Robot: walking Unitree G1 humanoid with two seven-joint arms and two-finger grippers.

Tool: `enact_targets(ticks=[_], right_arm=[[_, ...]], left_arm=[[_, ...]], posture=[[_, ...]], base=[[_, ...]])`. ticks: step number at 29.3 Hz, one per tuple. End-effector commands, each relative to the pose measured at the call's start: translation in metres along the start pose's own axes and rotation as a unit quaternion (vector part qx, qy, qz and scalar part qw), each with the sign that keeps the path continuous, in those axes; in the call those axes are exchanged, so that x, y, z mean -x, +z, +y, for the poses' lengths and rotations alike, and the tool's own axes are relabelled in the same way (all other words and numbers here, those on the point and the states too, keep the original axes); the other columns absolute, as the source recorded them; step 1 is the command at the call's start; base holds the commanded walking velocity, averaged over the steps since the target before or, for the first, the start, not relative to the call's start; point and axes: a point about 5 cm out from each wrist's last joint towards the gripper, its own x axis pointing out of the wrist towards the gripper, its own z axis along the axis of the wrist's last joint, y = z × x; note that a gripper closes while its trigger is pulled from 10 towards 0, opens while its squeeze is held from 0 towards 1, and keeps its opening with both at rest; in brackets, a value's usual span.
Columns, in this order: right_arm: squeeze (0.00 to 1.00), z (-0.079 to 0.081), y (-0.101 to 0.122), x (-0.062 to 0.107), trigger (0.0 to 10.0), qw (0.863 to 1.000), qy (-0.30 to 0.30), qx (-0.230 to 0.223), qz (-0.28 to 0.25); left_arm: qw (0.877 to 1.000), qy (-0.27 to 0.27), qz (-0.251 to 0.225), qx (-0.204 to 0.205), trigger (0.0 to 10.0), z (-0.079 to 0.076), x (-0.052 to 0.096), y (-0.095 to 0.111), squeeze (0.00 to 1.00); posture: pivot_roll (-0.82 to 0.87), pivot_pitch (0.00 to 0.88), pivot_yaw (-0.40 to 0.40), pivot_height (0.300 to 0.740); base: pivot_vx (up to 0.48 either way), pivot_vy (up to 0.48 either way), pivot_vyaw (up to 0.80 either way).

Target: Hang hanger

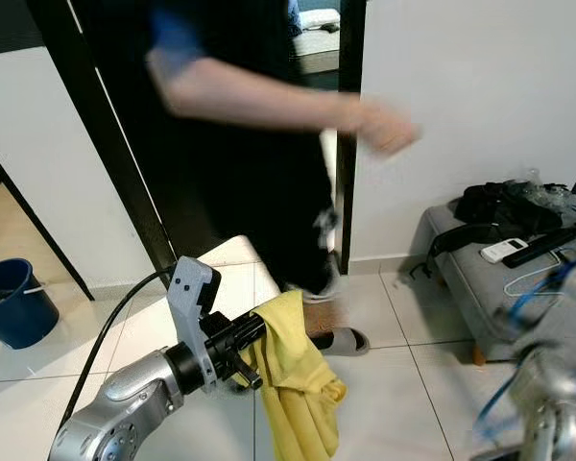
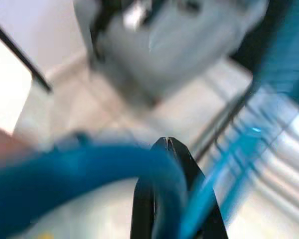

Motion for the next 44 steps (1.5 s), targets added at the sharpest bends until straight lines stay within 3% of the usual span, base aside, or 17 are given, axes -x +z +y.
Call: enact_targets(ticks=[1, 4, 5, 7, 9, 12, 13, 14, 15, 17, 18, 22, 25, 28, 32, 37, 44], right_arm=[[0.0, 0.005, -0.005, 0.001, 10.0, 1.0, 0.022, -0.003, 0.022], [0.0, 0.015, -0.02, 0.004, 10.0, 0.995, 0.071, 0.01, 0.074], [0.0, 0.033, -0.032, 0.014, 10.0, 0.98, 0.159, 0.043, 0.116], [0.0, 0.033, -0.032, 0.014, 10.0, 0.98, 0.159, 0.043, 0.116], [0.0, 0.051, -0.038, 0.029, 10.0, 0.953, 0.255, 0.09, 0.134], [0.0, 0.055, -0.04, 0.032, 10.0, 0.946, 0.275, 0.1, 0.138], [0.0, 0.062, -0.037, 0.038, 10.0, 0.932, 0.318, 0.131, 0.116], [0.0, 0.07, -0.034, 0.045, 10.0, 0.901, 0.372, 0.217, 0.06], [0.0, 0.07, -0.034, 0.045, 10.0, 0.901, 0.372, 0.217, 0.06], [0.0, 0.077, -0.041, 0.053, 10.0, 0.832, 0.44, 0.338, 0.001], [0.0, 0.078, -0.043, 0.053, 10.0, 0.818, 0.448, 0.36, -0.009], [0.0, 0.081, -0.04, 0.05, 10.0, 0.819, 0.46, 0.342, -0.018], [0.0, 0.083, -0.028, 0.042, 10.0, 0.816, 0.471, 0.331, -0.046], [0.0, 0.083, -0.026, 0.041, 10.0, 0.816, 0.471, 0.33, -0.049], [0.0, 0.075, -0.015, 0.014, 10.0, 0.826, 0.442, 0.343, -0.077], [0.0, 0.077, -0.017, 0.011, 10.0, 0.817, 0.458, 0.34, -0.08], [0.0, 0.081, -0.019, 0.015, 10.0, 0.804, 0.495, 0.316, -0.094]], left_arm=[[1.0, -0.003, 0.001, -0.006, 10.0, 0.001, 0.003, 0.002, 0.0], [1.0, -0.004, 0.001, -0.007, 10.0, 0.001, 0.003, 0.002, 0.0], [1.0, -0.006, 0.003, -0.008, 10.0, 0.0, 0.003, 0.002, 0.0], [1.0, -0.006, 0.003, -0.008, 10.0, 0.0, 0.003, 0.002, 0.0], [1.0, -0.007, 0.005, -0.009, 10.0, 0.0, 0.002, 0.002, 0.0], [1.0, -0.007, 0.005, -0.009, 10.0, 0.0, 0.002, 0.002, 0.0], [1.0, -0.005, 0.006, -0.011, 10.0, 0.001, 0.002, 0.001, 0.0], [1.0, 0.006, 0.008, -0.015, 10.0, 0.003, 0.002, 0.001, 0.0], [1.0, 0.006, 0.008, -0.015, 10.0, 0.003, 0.002, 0.001, 0.0], [0.999, 0.038, 0.011, -0.028, 10.0, 0.009, 0.002, 0.0, 0.0], [0.998, 0.046, 0.012, -0.03, 10.0, 0.01, 0.003, 0.0, 0.0], [0.993, 0.113, 0.016, -0.042, 10.0, 0.023, 0.006, -0.001, 0.0], [0.96, 0.269, 0.023, -0.07, 10.0, 0.05, 0.025, -0.002, 0.0], [0.954, 0.289, 0.024, -0.074, 10.0, 0.054, 0.028, -0.002, 0.0], [0.894, 0.442, -0.015, -0.069, 10.0, 0.082, 0.069, 0.005, 0.0], [0.888, 0.454, -0.019, -0.064, 10.0, 0.085, 0.077, 0.004, 0.0], [0.896, 0.438, -0.015, -0.072, 10.0, 0.087, 0.073, 0.003, 0.0]], posture=[[-0.19, 0.0, 0.096, 0.74], [-0.2, 0.0, 0.099, 0.74], [-0.2, 0.0, 0.1, 0.74], [-0.2, 0.0, 0.1, 0.74], [-0.2, 0.0, 0.102, 0.74], [-0.2, 0.0, 0.102, 0.74], [-0.19, 0.0, 0.103, 0.74], [-0.19, 0.0, 0.102, 0.74], [-0.19, 0.0, 0.102, 0.74], [-0.19, 0.0, 0.102, 0.74], [-0.19, 0.0, 0.102, 0.74], [-0.17, 0.0, 0.091, 0.74], [-0.14, 0.0, 0.078, 0.74], [-0.14, 0.0, 0.078, 0.74], [-0.1, 0.0, 0.049, 0.74], [-0.08, 0.0, 0.041, 0.74], [-0.07, 0.0, 0.049, 0.74]], base=[[0.0, 0.0, 0.0], [0.0, 0.0, 0.0], [0.0, 0.0, 0.0], [0.0, 0.0, 0.0], [0.0, 0.0, 0.0], [0.0, 0.0, 0.0], [0.0, 0.0, 0.0], [0.0, 0.0, 0.0], [0.0, 0.0, 0.0], [0.0, 0.0, 0.8], [0.0, 0.0, 0.8], [0.0, 0.0, 0.8], [0.0, 0.0, 0.8], [0.0, 0.0, 0.79], [0.0, 0.0, 0.79], [0.0, 0.0, 0.79], [0.0, 0.0, 0.79]])
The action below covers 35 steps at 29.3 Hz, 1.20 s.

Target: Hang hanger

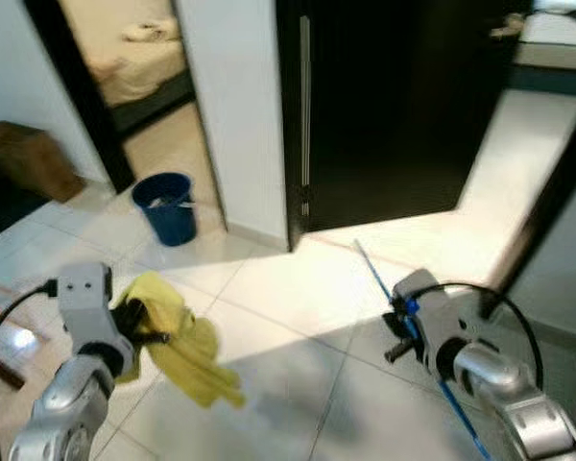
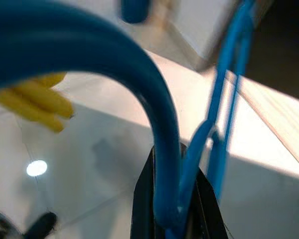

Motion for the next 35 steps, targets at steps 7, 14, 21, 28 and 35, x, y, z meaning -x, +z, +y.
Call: enact_targets(ticks=[7, 14, 21, 28, 35], right_arm=[[0.0, 0.0, -0.001, -0.003, 10.0, 0.999, 0.008, -0.022, -0.028], [0.0, -0.002, -0.002, -0.006, 10.0, 0.999, 0.022, -0.015, -0.038], [0.0, -0.003, -0.002, -0.007, 10.0, 0.998, 0.028, -0.016, -0.046], [0.0, -0.002, 0.0, -0.008, 10.0, 0.997, 0.04, -0.015, -0.059], [0.0, -0.001, 0.0, -0.009, 10.0, 0.997, 0.041, -0.017, -0.066]], left_arm=[[0.999, -0.044, -0.011, -0.012, 10.0, -0.004, -0.009, 0.003, 0.0], [0.998, -0.059, -0.016, -0.007, 10.0, -0.007, -0.014, 0.005, 0.0], [0.998, -0.061, -0.022, -0.007, 10.0, -0.007, -0.015, 0.005, 0.0], [0.998, -0.058, -0.029, -0.009, 10.0, -0.006, -0.016, 0.007, 0.0], [0.997, -0.048, -0.05, -0.03, 10.0, 0.0, -0.015, 0.019, 0.0]], posture=[[-0.06, 0.0, 0.044, 0.74], [-0.05, 0.0, 0.042, 0.74], [-0.05, 0.0, 0.039, 0.74], [-0.04, 0.0, 0.043, 0.74], [-0.04, 0.0, 0.049, 0.74]], base=[[0.48, 0.0, 0.79], [0.48, 0.0, 0.79], [0.48, 0.0, 0.79], [0.48, 0.0, 0.79], [0.48, 0.0, 0.79]])
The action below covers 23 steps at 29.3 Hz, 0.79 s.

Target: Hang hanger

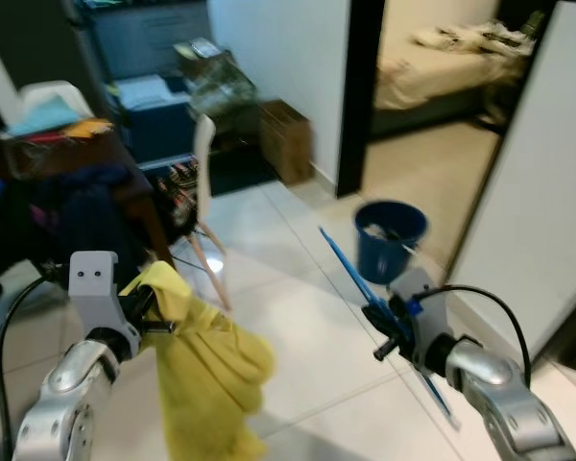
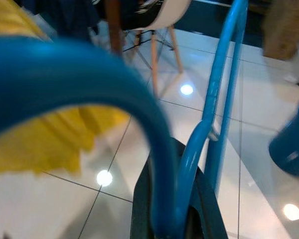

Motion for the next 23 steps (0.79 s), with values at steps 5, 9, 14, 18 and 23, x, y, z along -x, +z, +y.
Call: enact_targets(ticks=[5, 9, 14, 18, 23], right_arm=[[0.0, 0.004, 0.005, -0.003, 10.0, 1.0, 0.011, -0.002, -0.021], [0.0, 0.004, 0.005, -0.004, 10.0, 0.999, 0.014, -0.013, -0.028], [0.0, 0.001, 0.005, -0.004, 10.0, 0.997, -0.003, -0.052, -0.048], [0.0, 0.002, 0.004, -0.004, 10.0, 0.997, -0.004, -0.056, -0.049], [0.0, 0.001, 0.007, -0.005, 10.0, 0.996, -0.008, -0.068, -0.064]], left_arm=[[0.998, 0.023, -0.056, -0.034, 10.0, 0.014, 0.0, 0.035, 0.0], [0.994, 0.025, -0.096, -0.051, 10.0, 0.017, -0.005, 0.063, 0.0], [0.985, 0.03, -0.151, -0.076, 10.0, 0.022, -0.012, 0.102, 0.0], [0.984, 0.025, -0.159, -0.081, 10.0, 0.021, -0.013, 0.11, 0.0], [0.979, -0.005, -0.188, -0.079, 10.0, 0.006, -0.02, 0.131, 0.0]], posture=[[-0.04, 0.0, 0.048, 0.74], [-0.03, 0.0, 0.052, 0.74], [-0.04, 0.0, 0.059, 0.74], [-0.04, 0.0, 0.061, 0.74], [-0.02, 0.0, 0.063, 0.74]], base=[[0.48, 0.0, 0.79], [0.48, 0.0, 0.79], [0.48, 0.0, 0.0], [0.48, 0.0, 0.0], [0.48, 0.0, 0.0]])
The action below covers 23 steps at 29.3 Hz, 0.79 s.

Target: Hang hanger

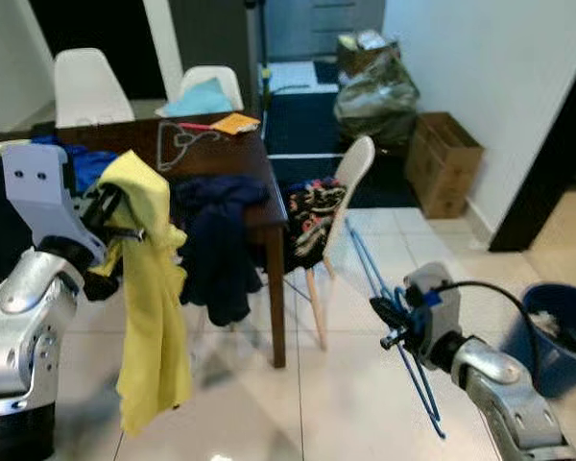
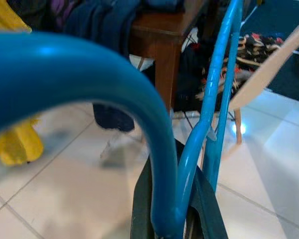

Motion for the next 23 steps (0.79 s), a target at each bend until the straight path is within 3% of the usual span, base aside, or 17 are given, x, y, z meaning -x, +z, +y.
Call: enact_targets(ticks=[1, 3, 4, 7, 12, 15, 18, 21, 22, 23], right_arm=[[0.0, 0.003, 0.003, -0.002, 10.0, 1.0, 0.006, -0.005, -0.014], [0.0, 0.004, 0.003, -0.003, 10.0, 1.0, 0.005, -0.006, -0.017], [0.0, 0.004, 0.003, -0.003, 10.0, 1.0, 0.003, -0.013, -0.014], [0.0, 0.004, 0.003, -0.003, 10.0, 1.0, 0.003, -0.013, -0.014], [0.0, 0.001, 0.004, -0.001, 10.0, 0.999, 0.002, -0.027, -0.026], [0.0, 0.001, 0.005, -0.001, 10.0, 0.999, 0.002, -0.023, -0.025], [0.0, 0.0, 0.006, 0.001, 10.0, 0.999, 0.0, -0.024, -0.026], [0.0, -0.001, 0.006, 0.001, 10.0, 0.999, -0.001, -0.024, -0.026], [0.0, -0.001, 0.006, 0.001, 10.0, 0.999, -0.003, -0.024, -0.027], [0.0, -0.001, 0.006, 0.001, 10.0, 0.999, -0.003, -0.024, -0.027]], left_arm=[[1.0, -0.015, -0.02, 0.001, 10.0, -0.006, -0.007, 0.011, 0.0], [1.0, -0.017, -0.023, 0.003, 10.0, -0.008, -0.009, 0.012, 0.0], [0.999, -0.018, -0.026, 0.019, 10.0, -0.017, -0.013, 0.01, 0.0], [0.999, -0.018, -0.026, 0.019, 10.0, -0.017, -0.013, 0.01, 0.0], [0.999, -0.011, -0.032, 0.028, 10.0, -0.026, -0.018, 0.011, 0.0], [0.999, 0.005, -0.041, 0.01, 10.0, -0.019, -0.019, 0.018, 0.0], [0.997, 0.044, -0.059, -0.013, 10.0, -0.001, -0.021, 0.033, 0.0], [0.995, 0.063, -0.067, -0.024, 10.0, 0.007, -0.021, 0.039, 0.0], [0.992, 0.094, -0.076, -0.04, 10.0, 0.02, -0.021, 0.047, 0.0], [0.992, 0.094, -0.076, -0.04, 10.0, 0.02, -0.021, 0.047, 0.0]], posture=[[-0.02, 0.0, 0.064, 0.74], [-0.02, 0.0, 0.064, 0.74], [-0.02, 0.0, 0.065, 0.74], [-0.02, 0.0, 0.065, 0.74], [-0.02, 0.0, 0.054, 0.74], [-0.03, 0.0, 0.052, 0.74], [-0.03, 0.0, 0.047, 0.74], [-0.03, 0.0, 0.047, 0.74], [-0.04, 0.0, 0.052, 0.74], [-0.04, 0.0, 0.052, 0.74]], base=[[0.48, 0.0, 0.0], [0.48, 0.0, 0.0], [0.48, 0.0, 0.0], [0.48, 0.0, 0.0], [0.48, 0.0, -0.48], [0.48, 0.0, 0.0], [0.48, 0.0, 0.0], [0.48, 0.0, 0.0], [0.48, 0.0, 0.0], [0.48, 0.0, 0.0]])
